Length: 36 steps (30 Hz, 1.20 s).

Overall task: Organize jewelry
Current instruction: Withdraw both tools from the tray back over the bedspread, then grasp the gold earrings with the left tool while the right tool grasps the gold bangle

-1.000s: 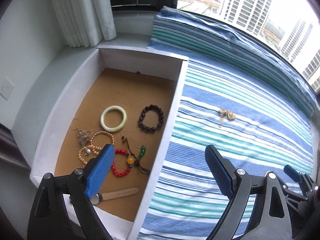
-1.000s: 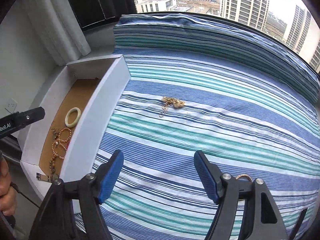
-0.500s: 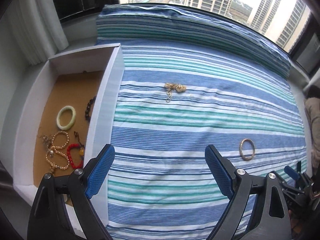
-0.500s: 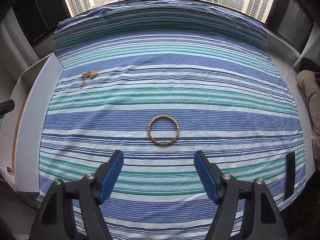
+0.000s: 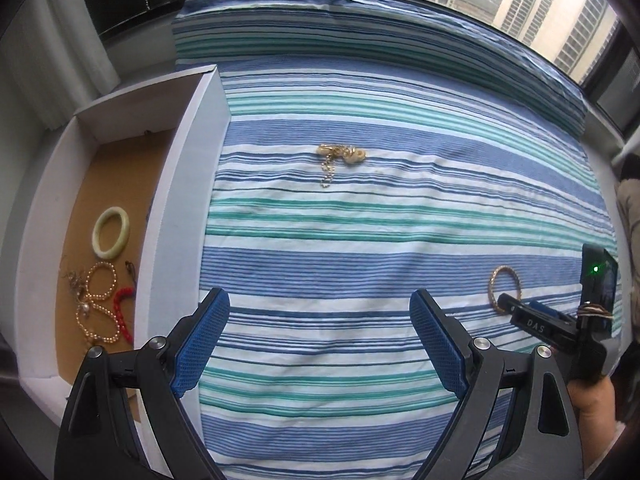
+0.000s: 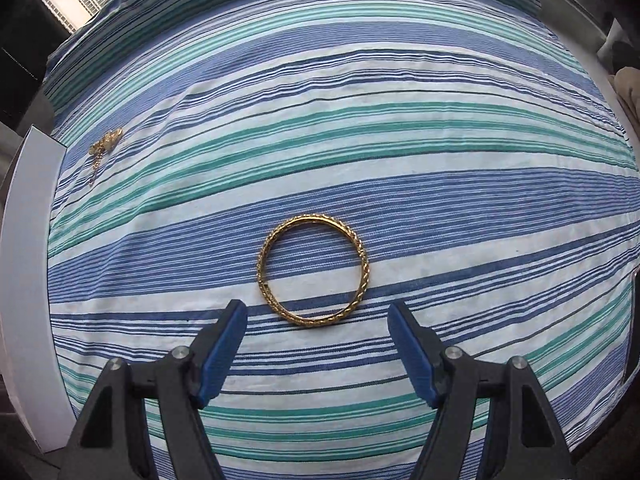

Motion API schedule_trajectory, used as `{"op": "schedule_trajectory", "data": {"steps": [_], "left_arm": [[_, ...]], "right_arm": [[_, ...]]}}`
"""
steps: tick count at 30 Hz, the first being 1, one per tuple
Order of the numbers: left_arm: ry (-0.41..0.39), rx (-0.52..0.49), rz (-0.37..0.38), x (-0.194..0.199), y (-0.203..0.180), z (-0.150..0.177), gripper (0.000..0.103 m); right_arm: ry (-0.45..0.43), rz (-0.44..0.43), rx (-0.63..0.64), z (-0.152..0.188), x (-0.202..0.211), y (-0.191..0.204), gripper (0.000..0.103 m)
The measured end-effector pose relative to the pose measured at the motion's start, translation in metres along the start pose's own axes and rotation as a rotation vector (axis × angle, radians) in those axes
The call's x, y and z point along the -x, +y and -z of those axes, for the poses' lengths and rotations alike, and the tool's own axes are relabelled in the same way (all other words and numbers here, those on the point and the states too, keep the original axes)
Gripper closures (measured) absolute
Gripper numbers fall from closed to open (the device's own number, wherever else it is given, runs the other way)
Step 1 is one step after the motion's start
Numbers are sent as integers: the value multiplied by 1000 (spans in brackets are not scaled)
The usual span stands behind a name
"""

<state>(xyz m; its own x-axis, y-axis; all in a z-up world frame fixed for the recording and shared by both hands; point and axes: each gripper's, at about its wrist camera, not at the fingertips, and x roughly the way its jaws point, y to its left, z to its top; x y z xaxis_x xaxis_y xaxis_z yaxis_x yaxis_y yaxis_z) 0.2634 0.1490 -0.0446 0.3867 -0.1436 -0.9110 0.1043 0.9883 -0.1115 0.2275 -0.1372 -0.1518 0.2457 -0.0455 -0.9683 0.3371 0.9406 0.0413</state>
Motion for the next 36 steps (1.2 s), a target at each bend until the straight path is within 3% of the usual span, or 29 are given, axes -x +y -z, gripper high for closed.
{"op": "schedule_trajectory", "data": {"steps": [6,14,19,21,31,36], "left_arm": [[13,21,-8,-7,8,0,11],[29,29,-29,-15,16,-3,11],[39,25,-33,-22,16,-4,11],[46,18,-33,-26,15,-5,11],[81,23,-11,-56,17,-29,11],[122,-4,82,-97,14,-70,11]], "right_arm": [[14,-11,-55,-3,-18,2,22],[5,111,31,-9,-31,28,8],[0,127,26,-3,-29,34,16],[-18,123,54,-3,-24,42,33],[-33,88,62,7,-6,38,34],[-37,69,75,25,9,31,34]]}}
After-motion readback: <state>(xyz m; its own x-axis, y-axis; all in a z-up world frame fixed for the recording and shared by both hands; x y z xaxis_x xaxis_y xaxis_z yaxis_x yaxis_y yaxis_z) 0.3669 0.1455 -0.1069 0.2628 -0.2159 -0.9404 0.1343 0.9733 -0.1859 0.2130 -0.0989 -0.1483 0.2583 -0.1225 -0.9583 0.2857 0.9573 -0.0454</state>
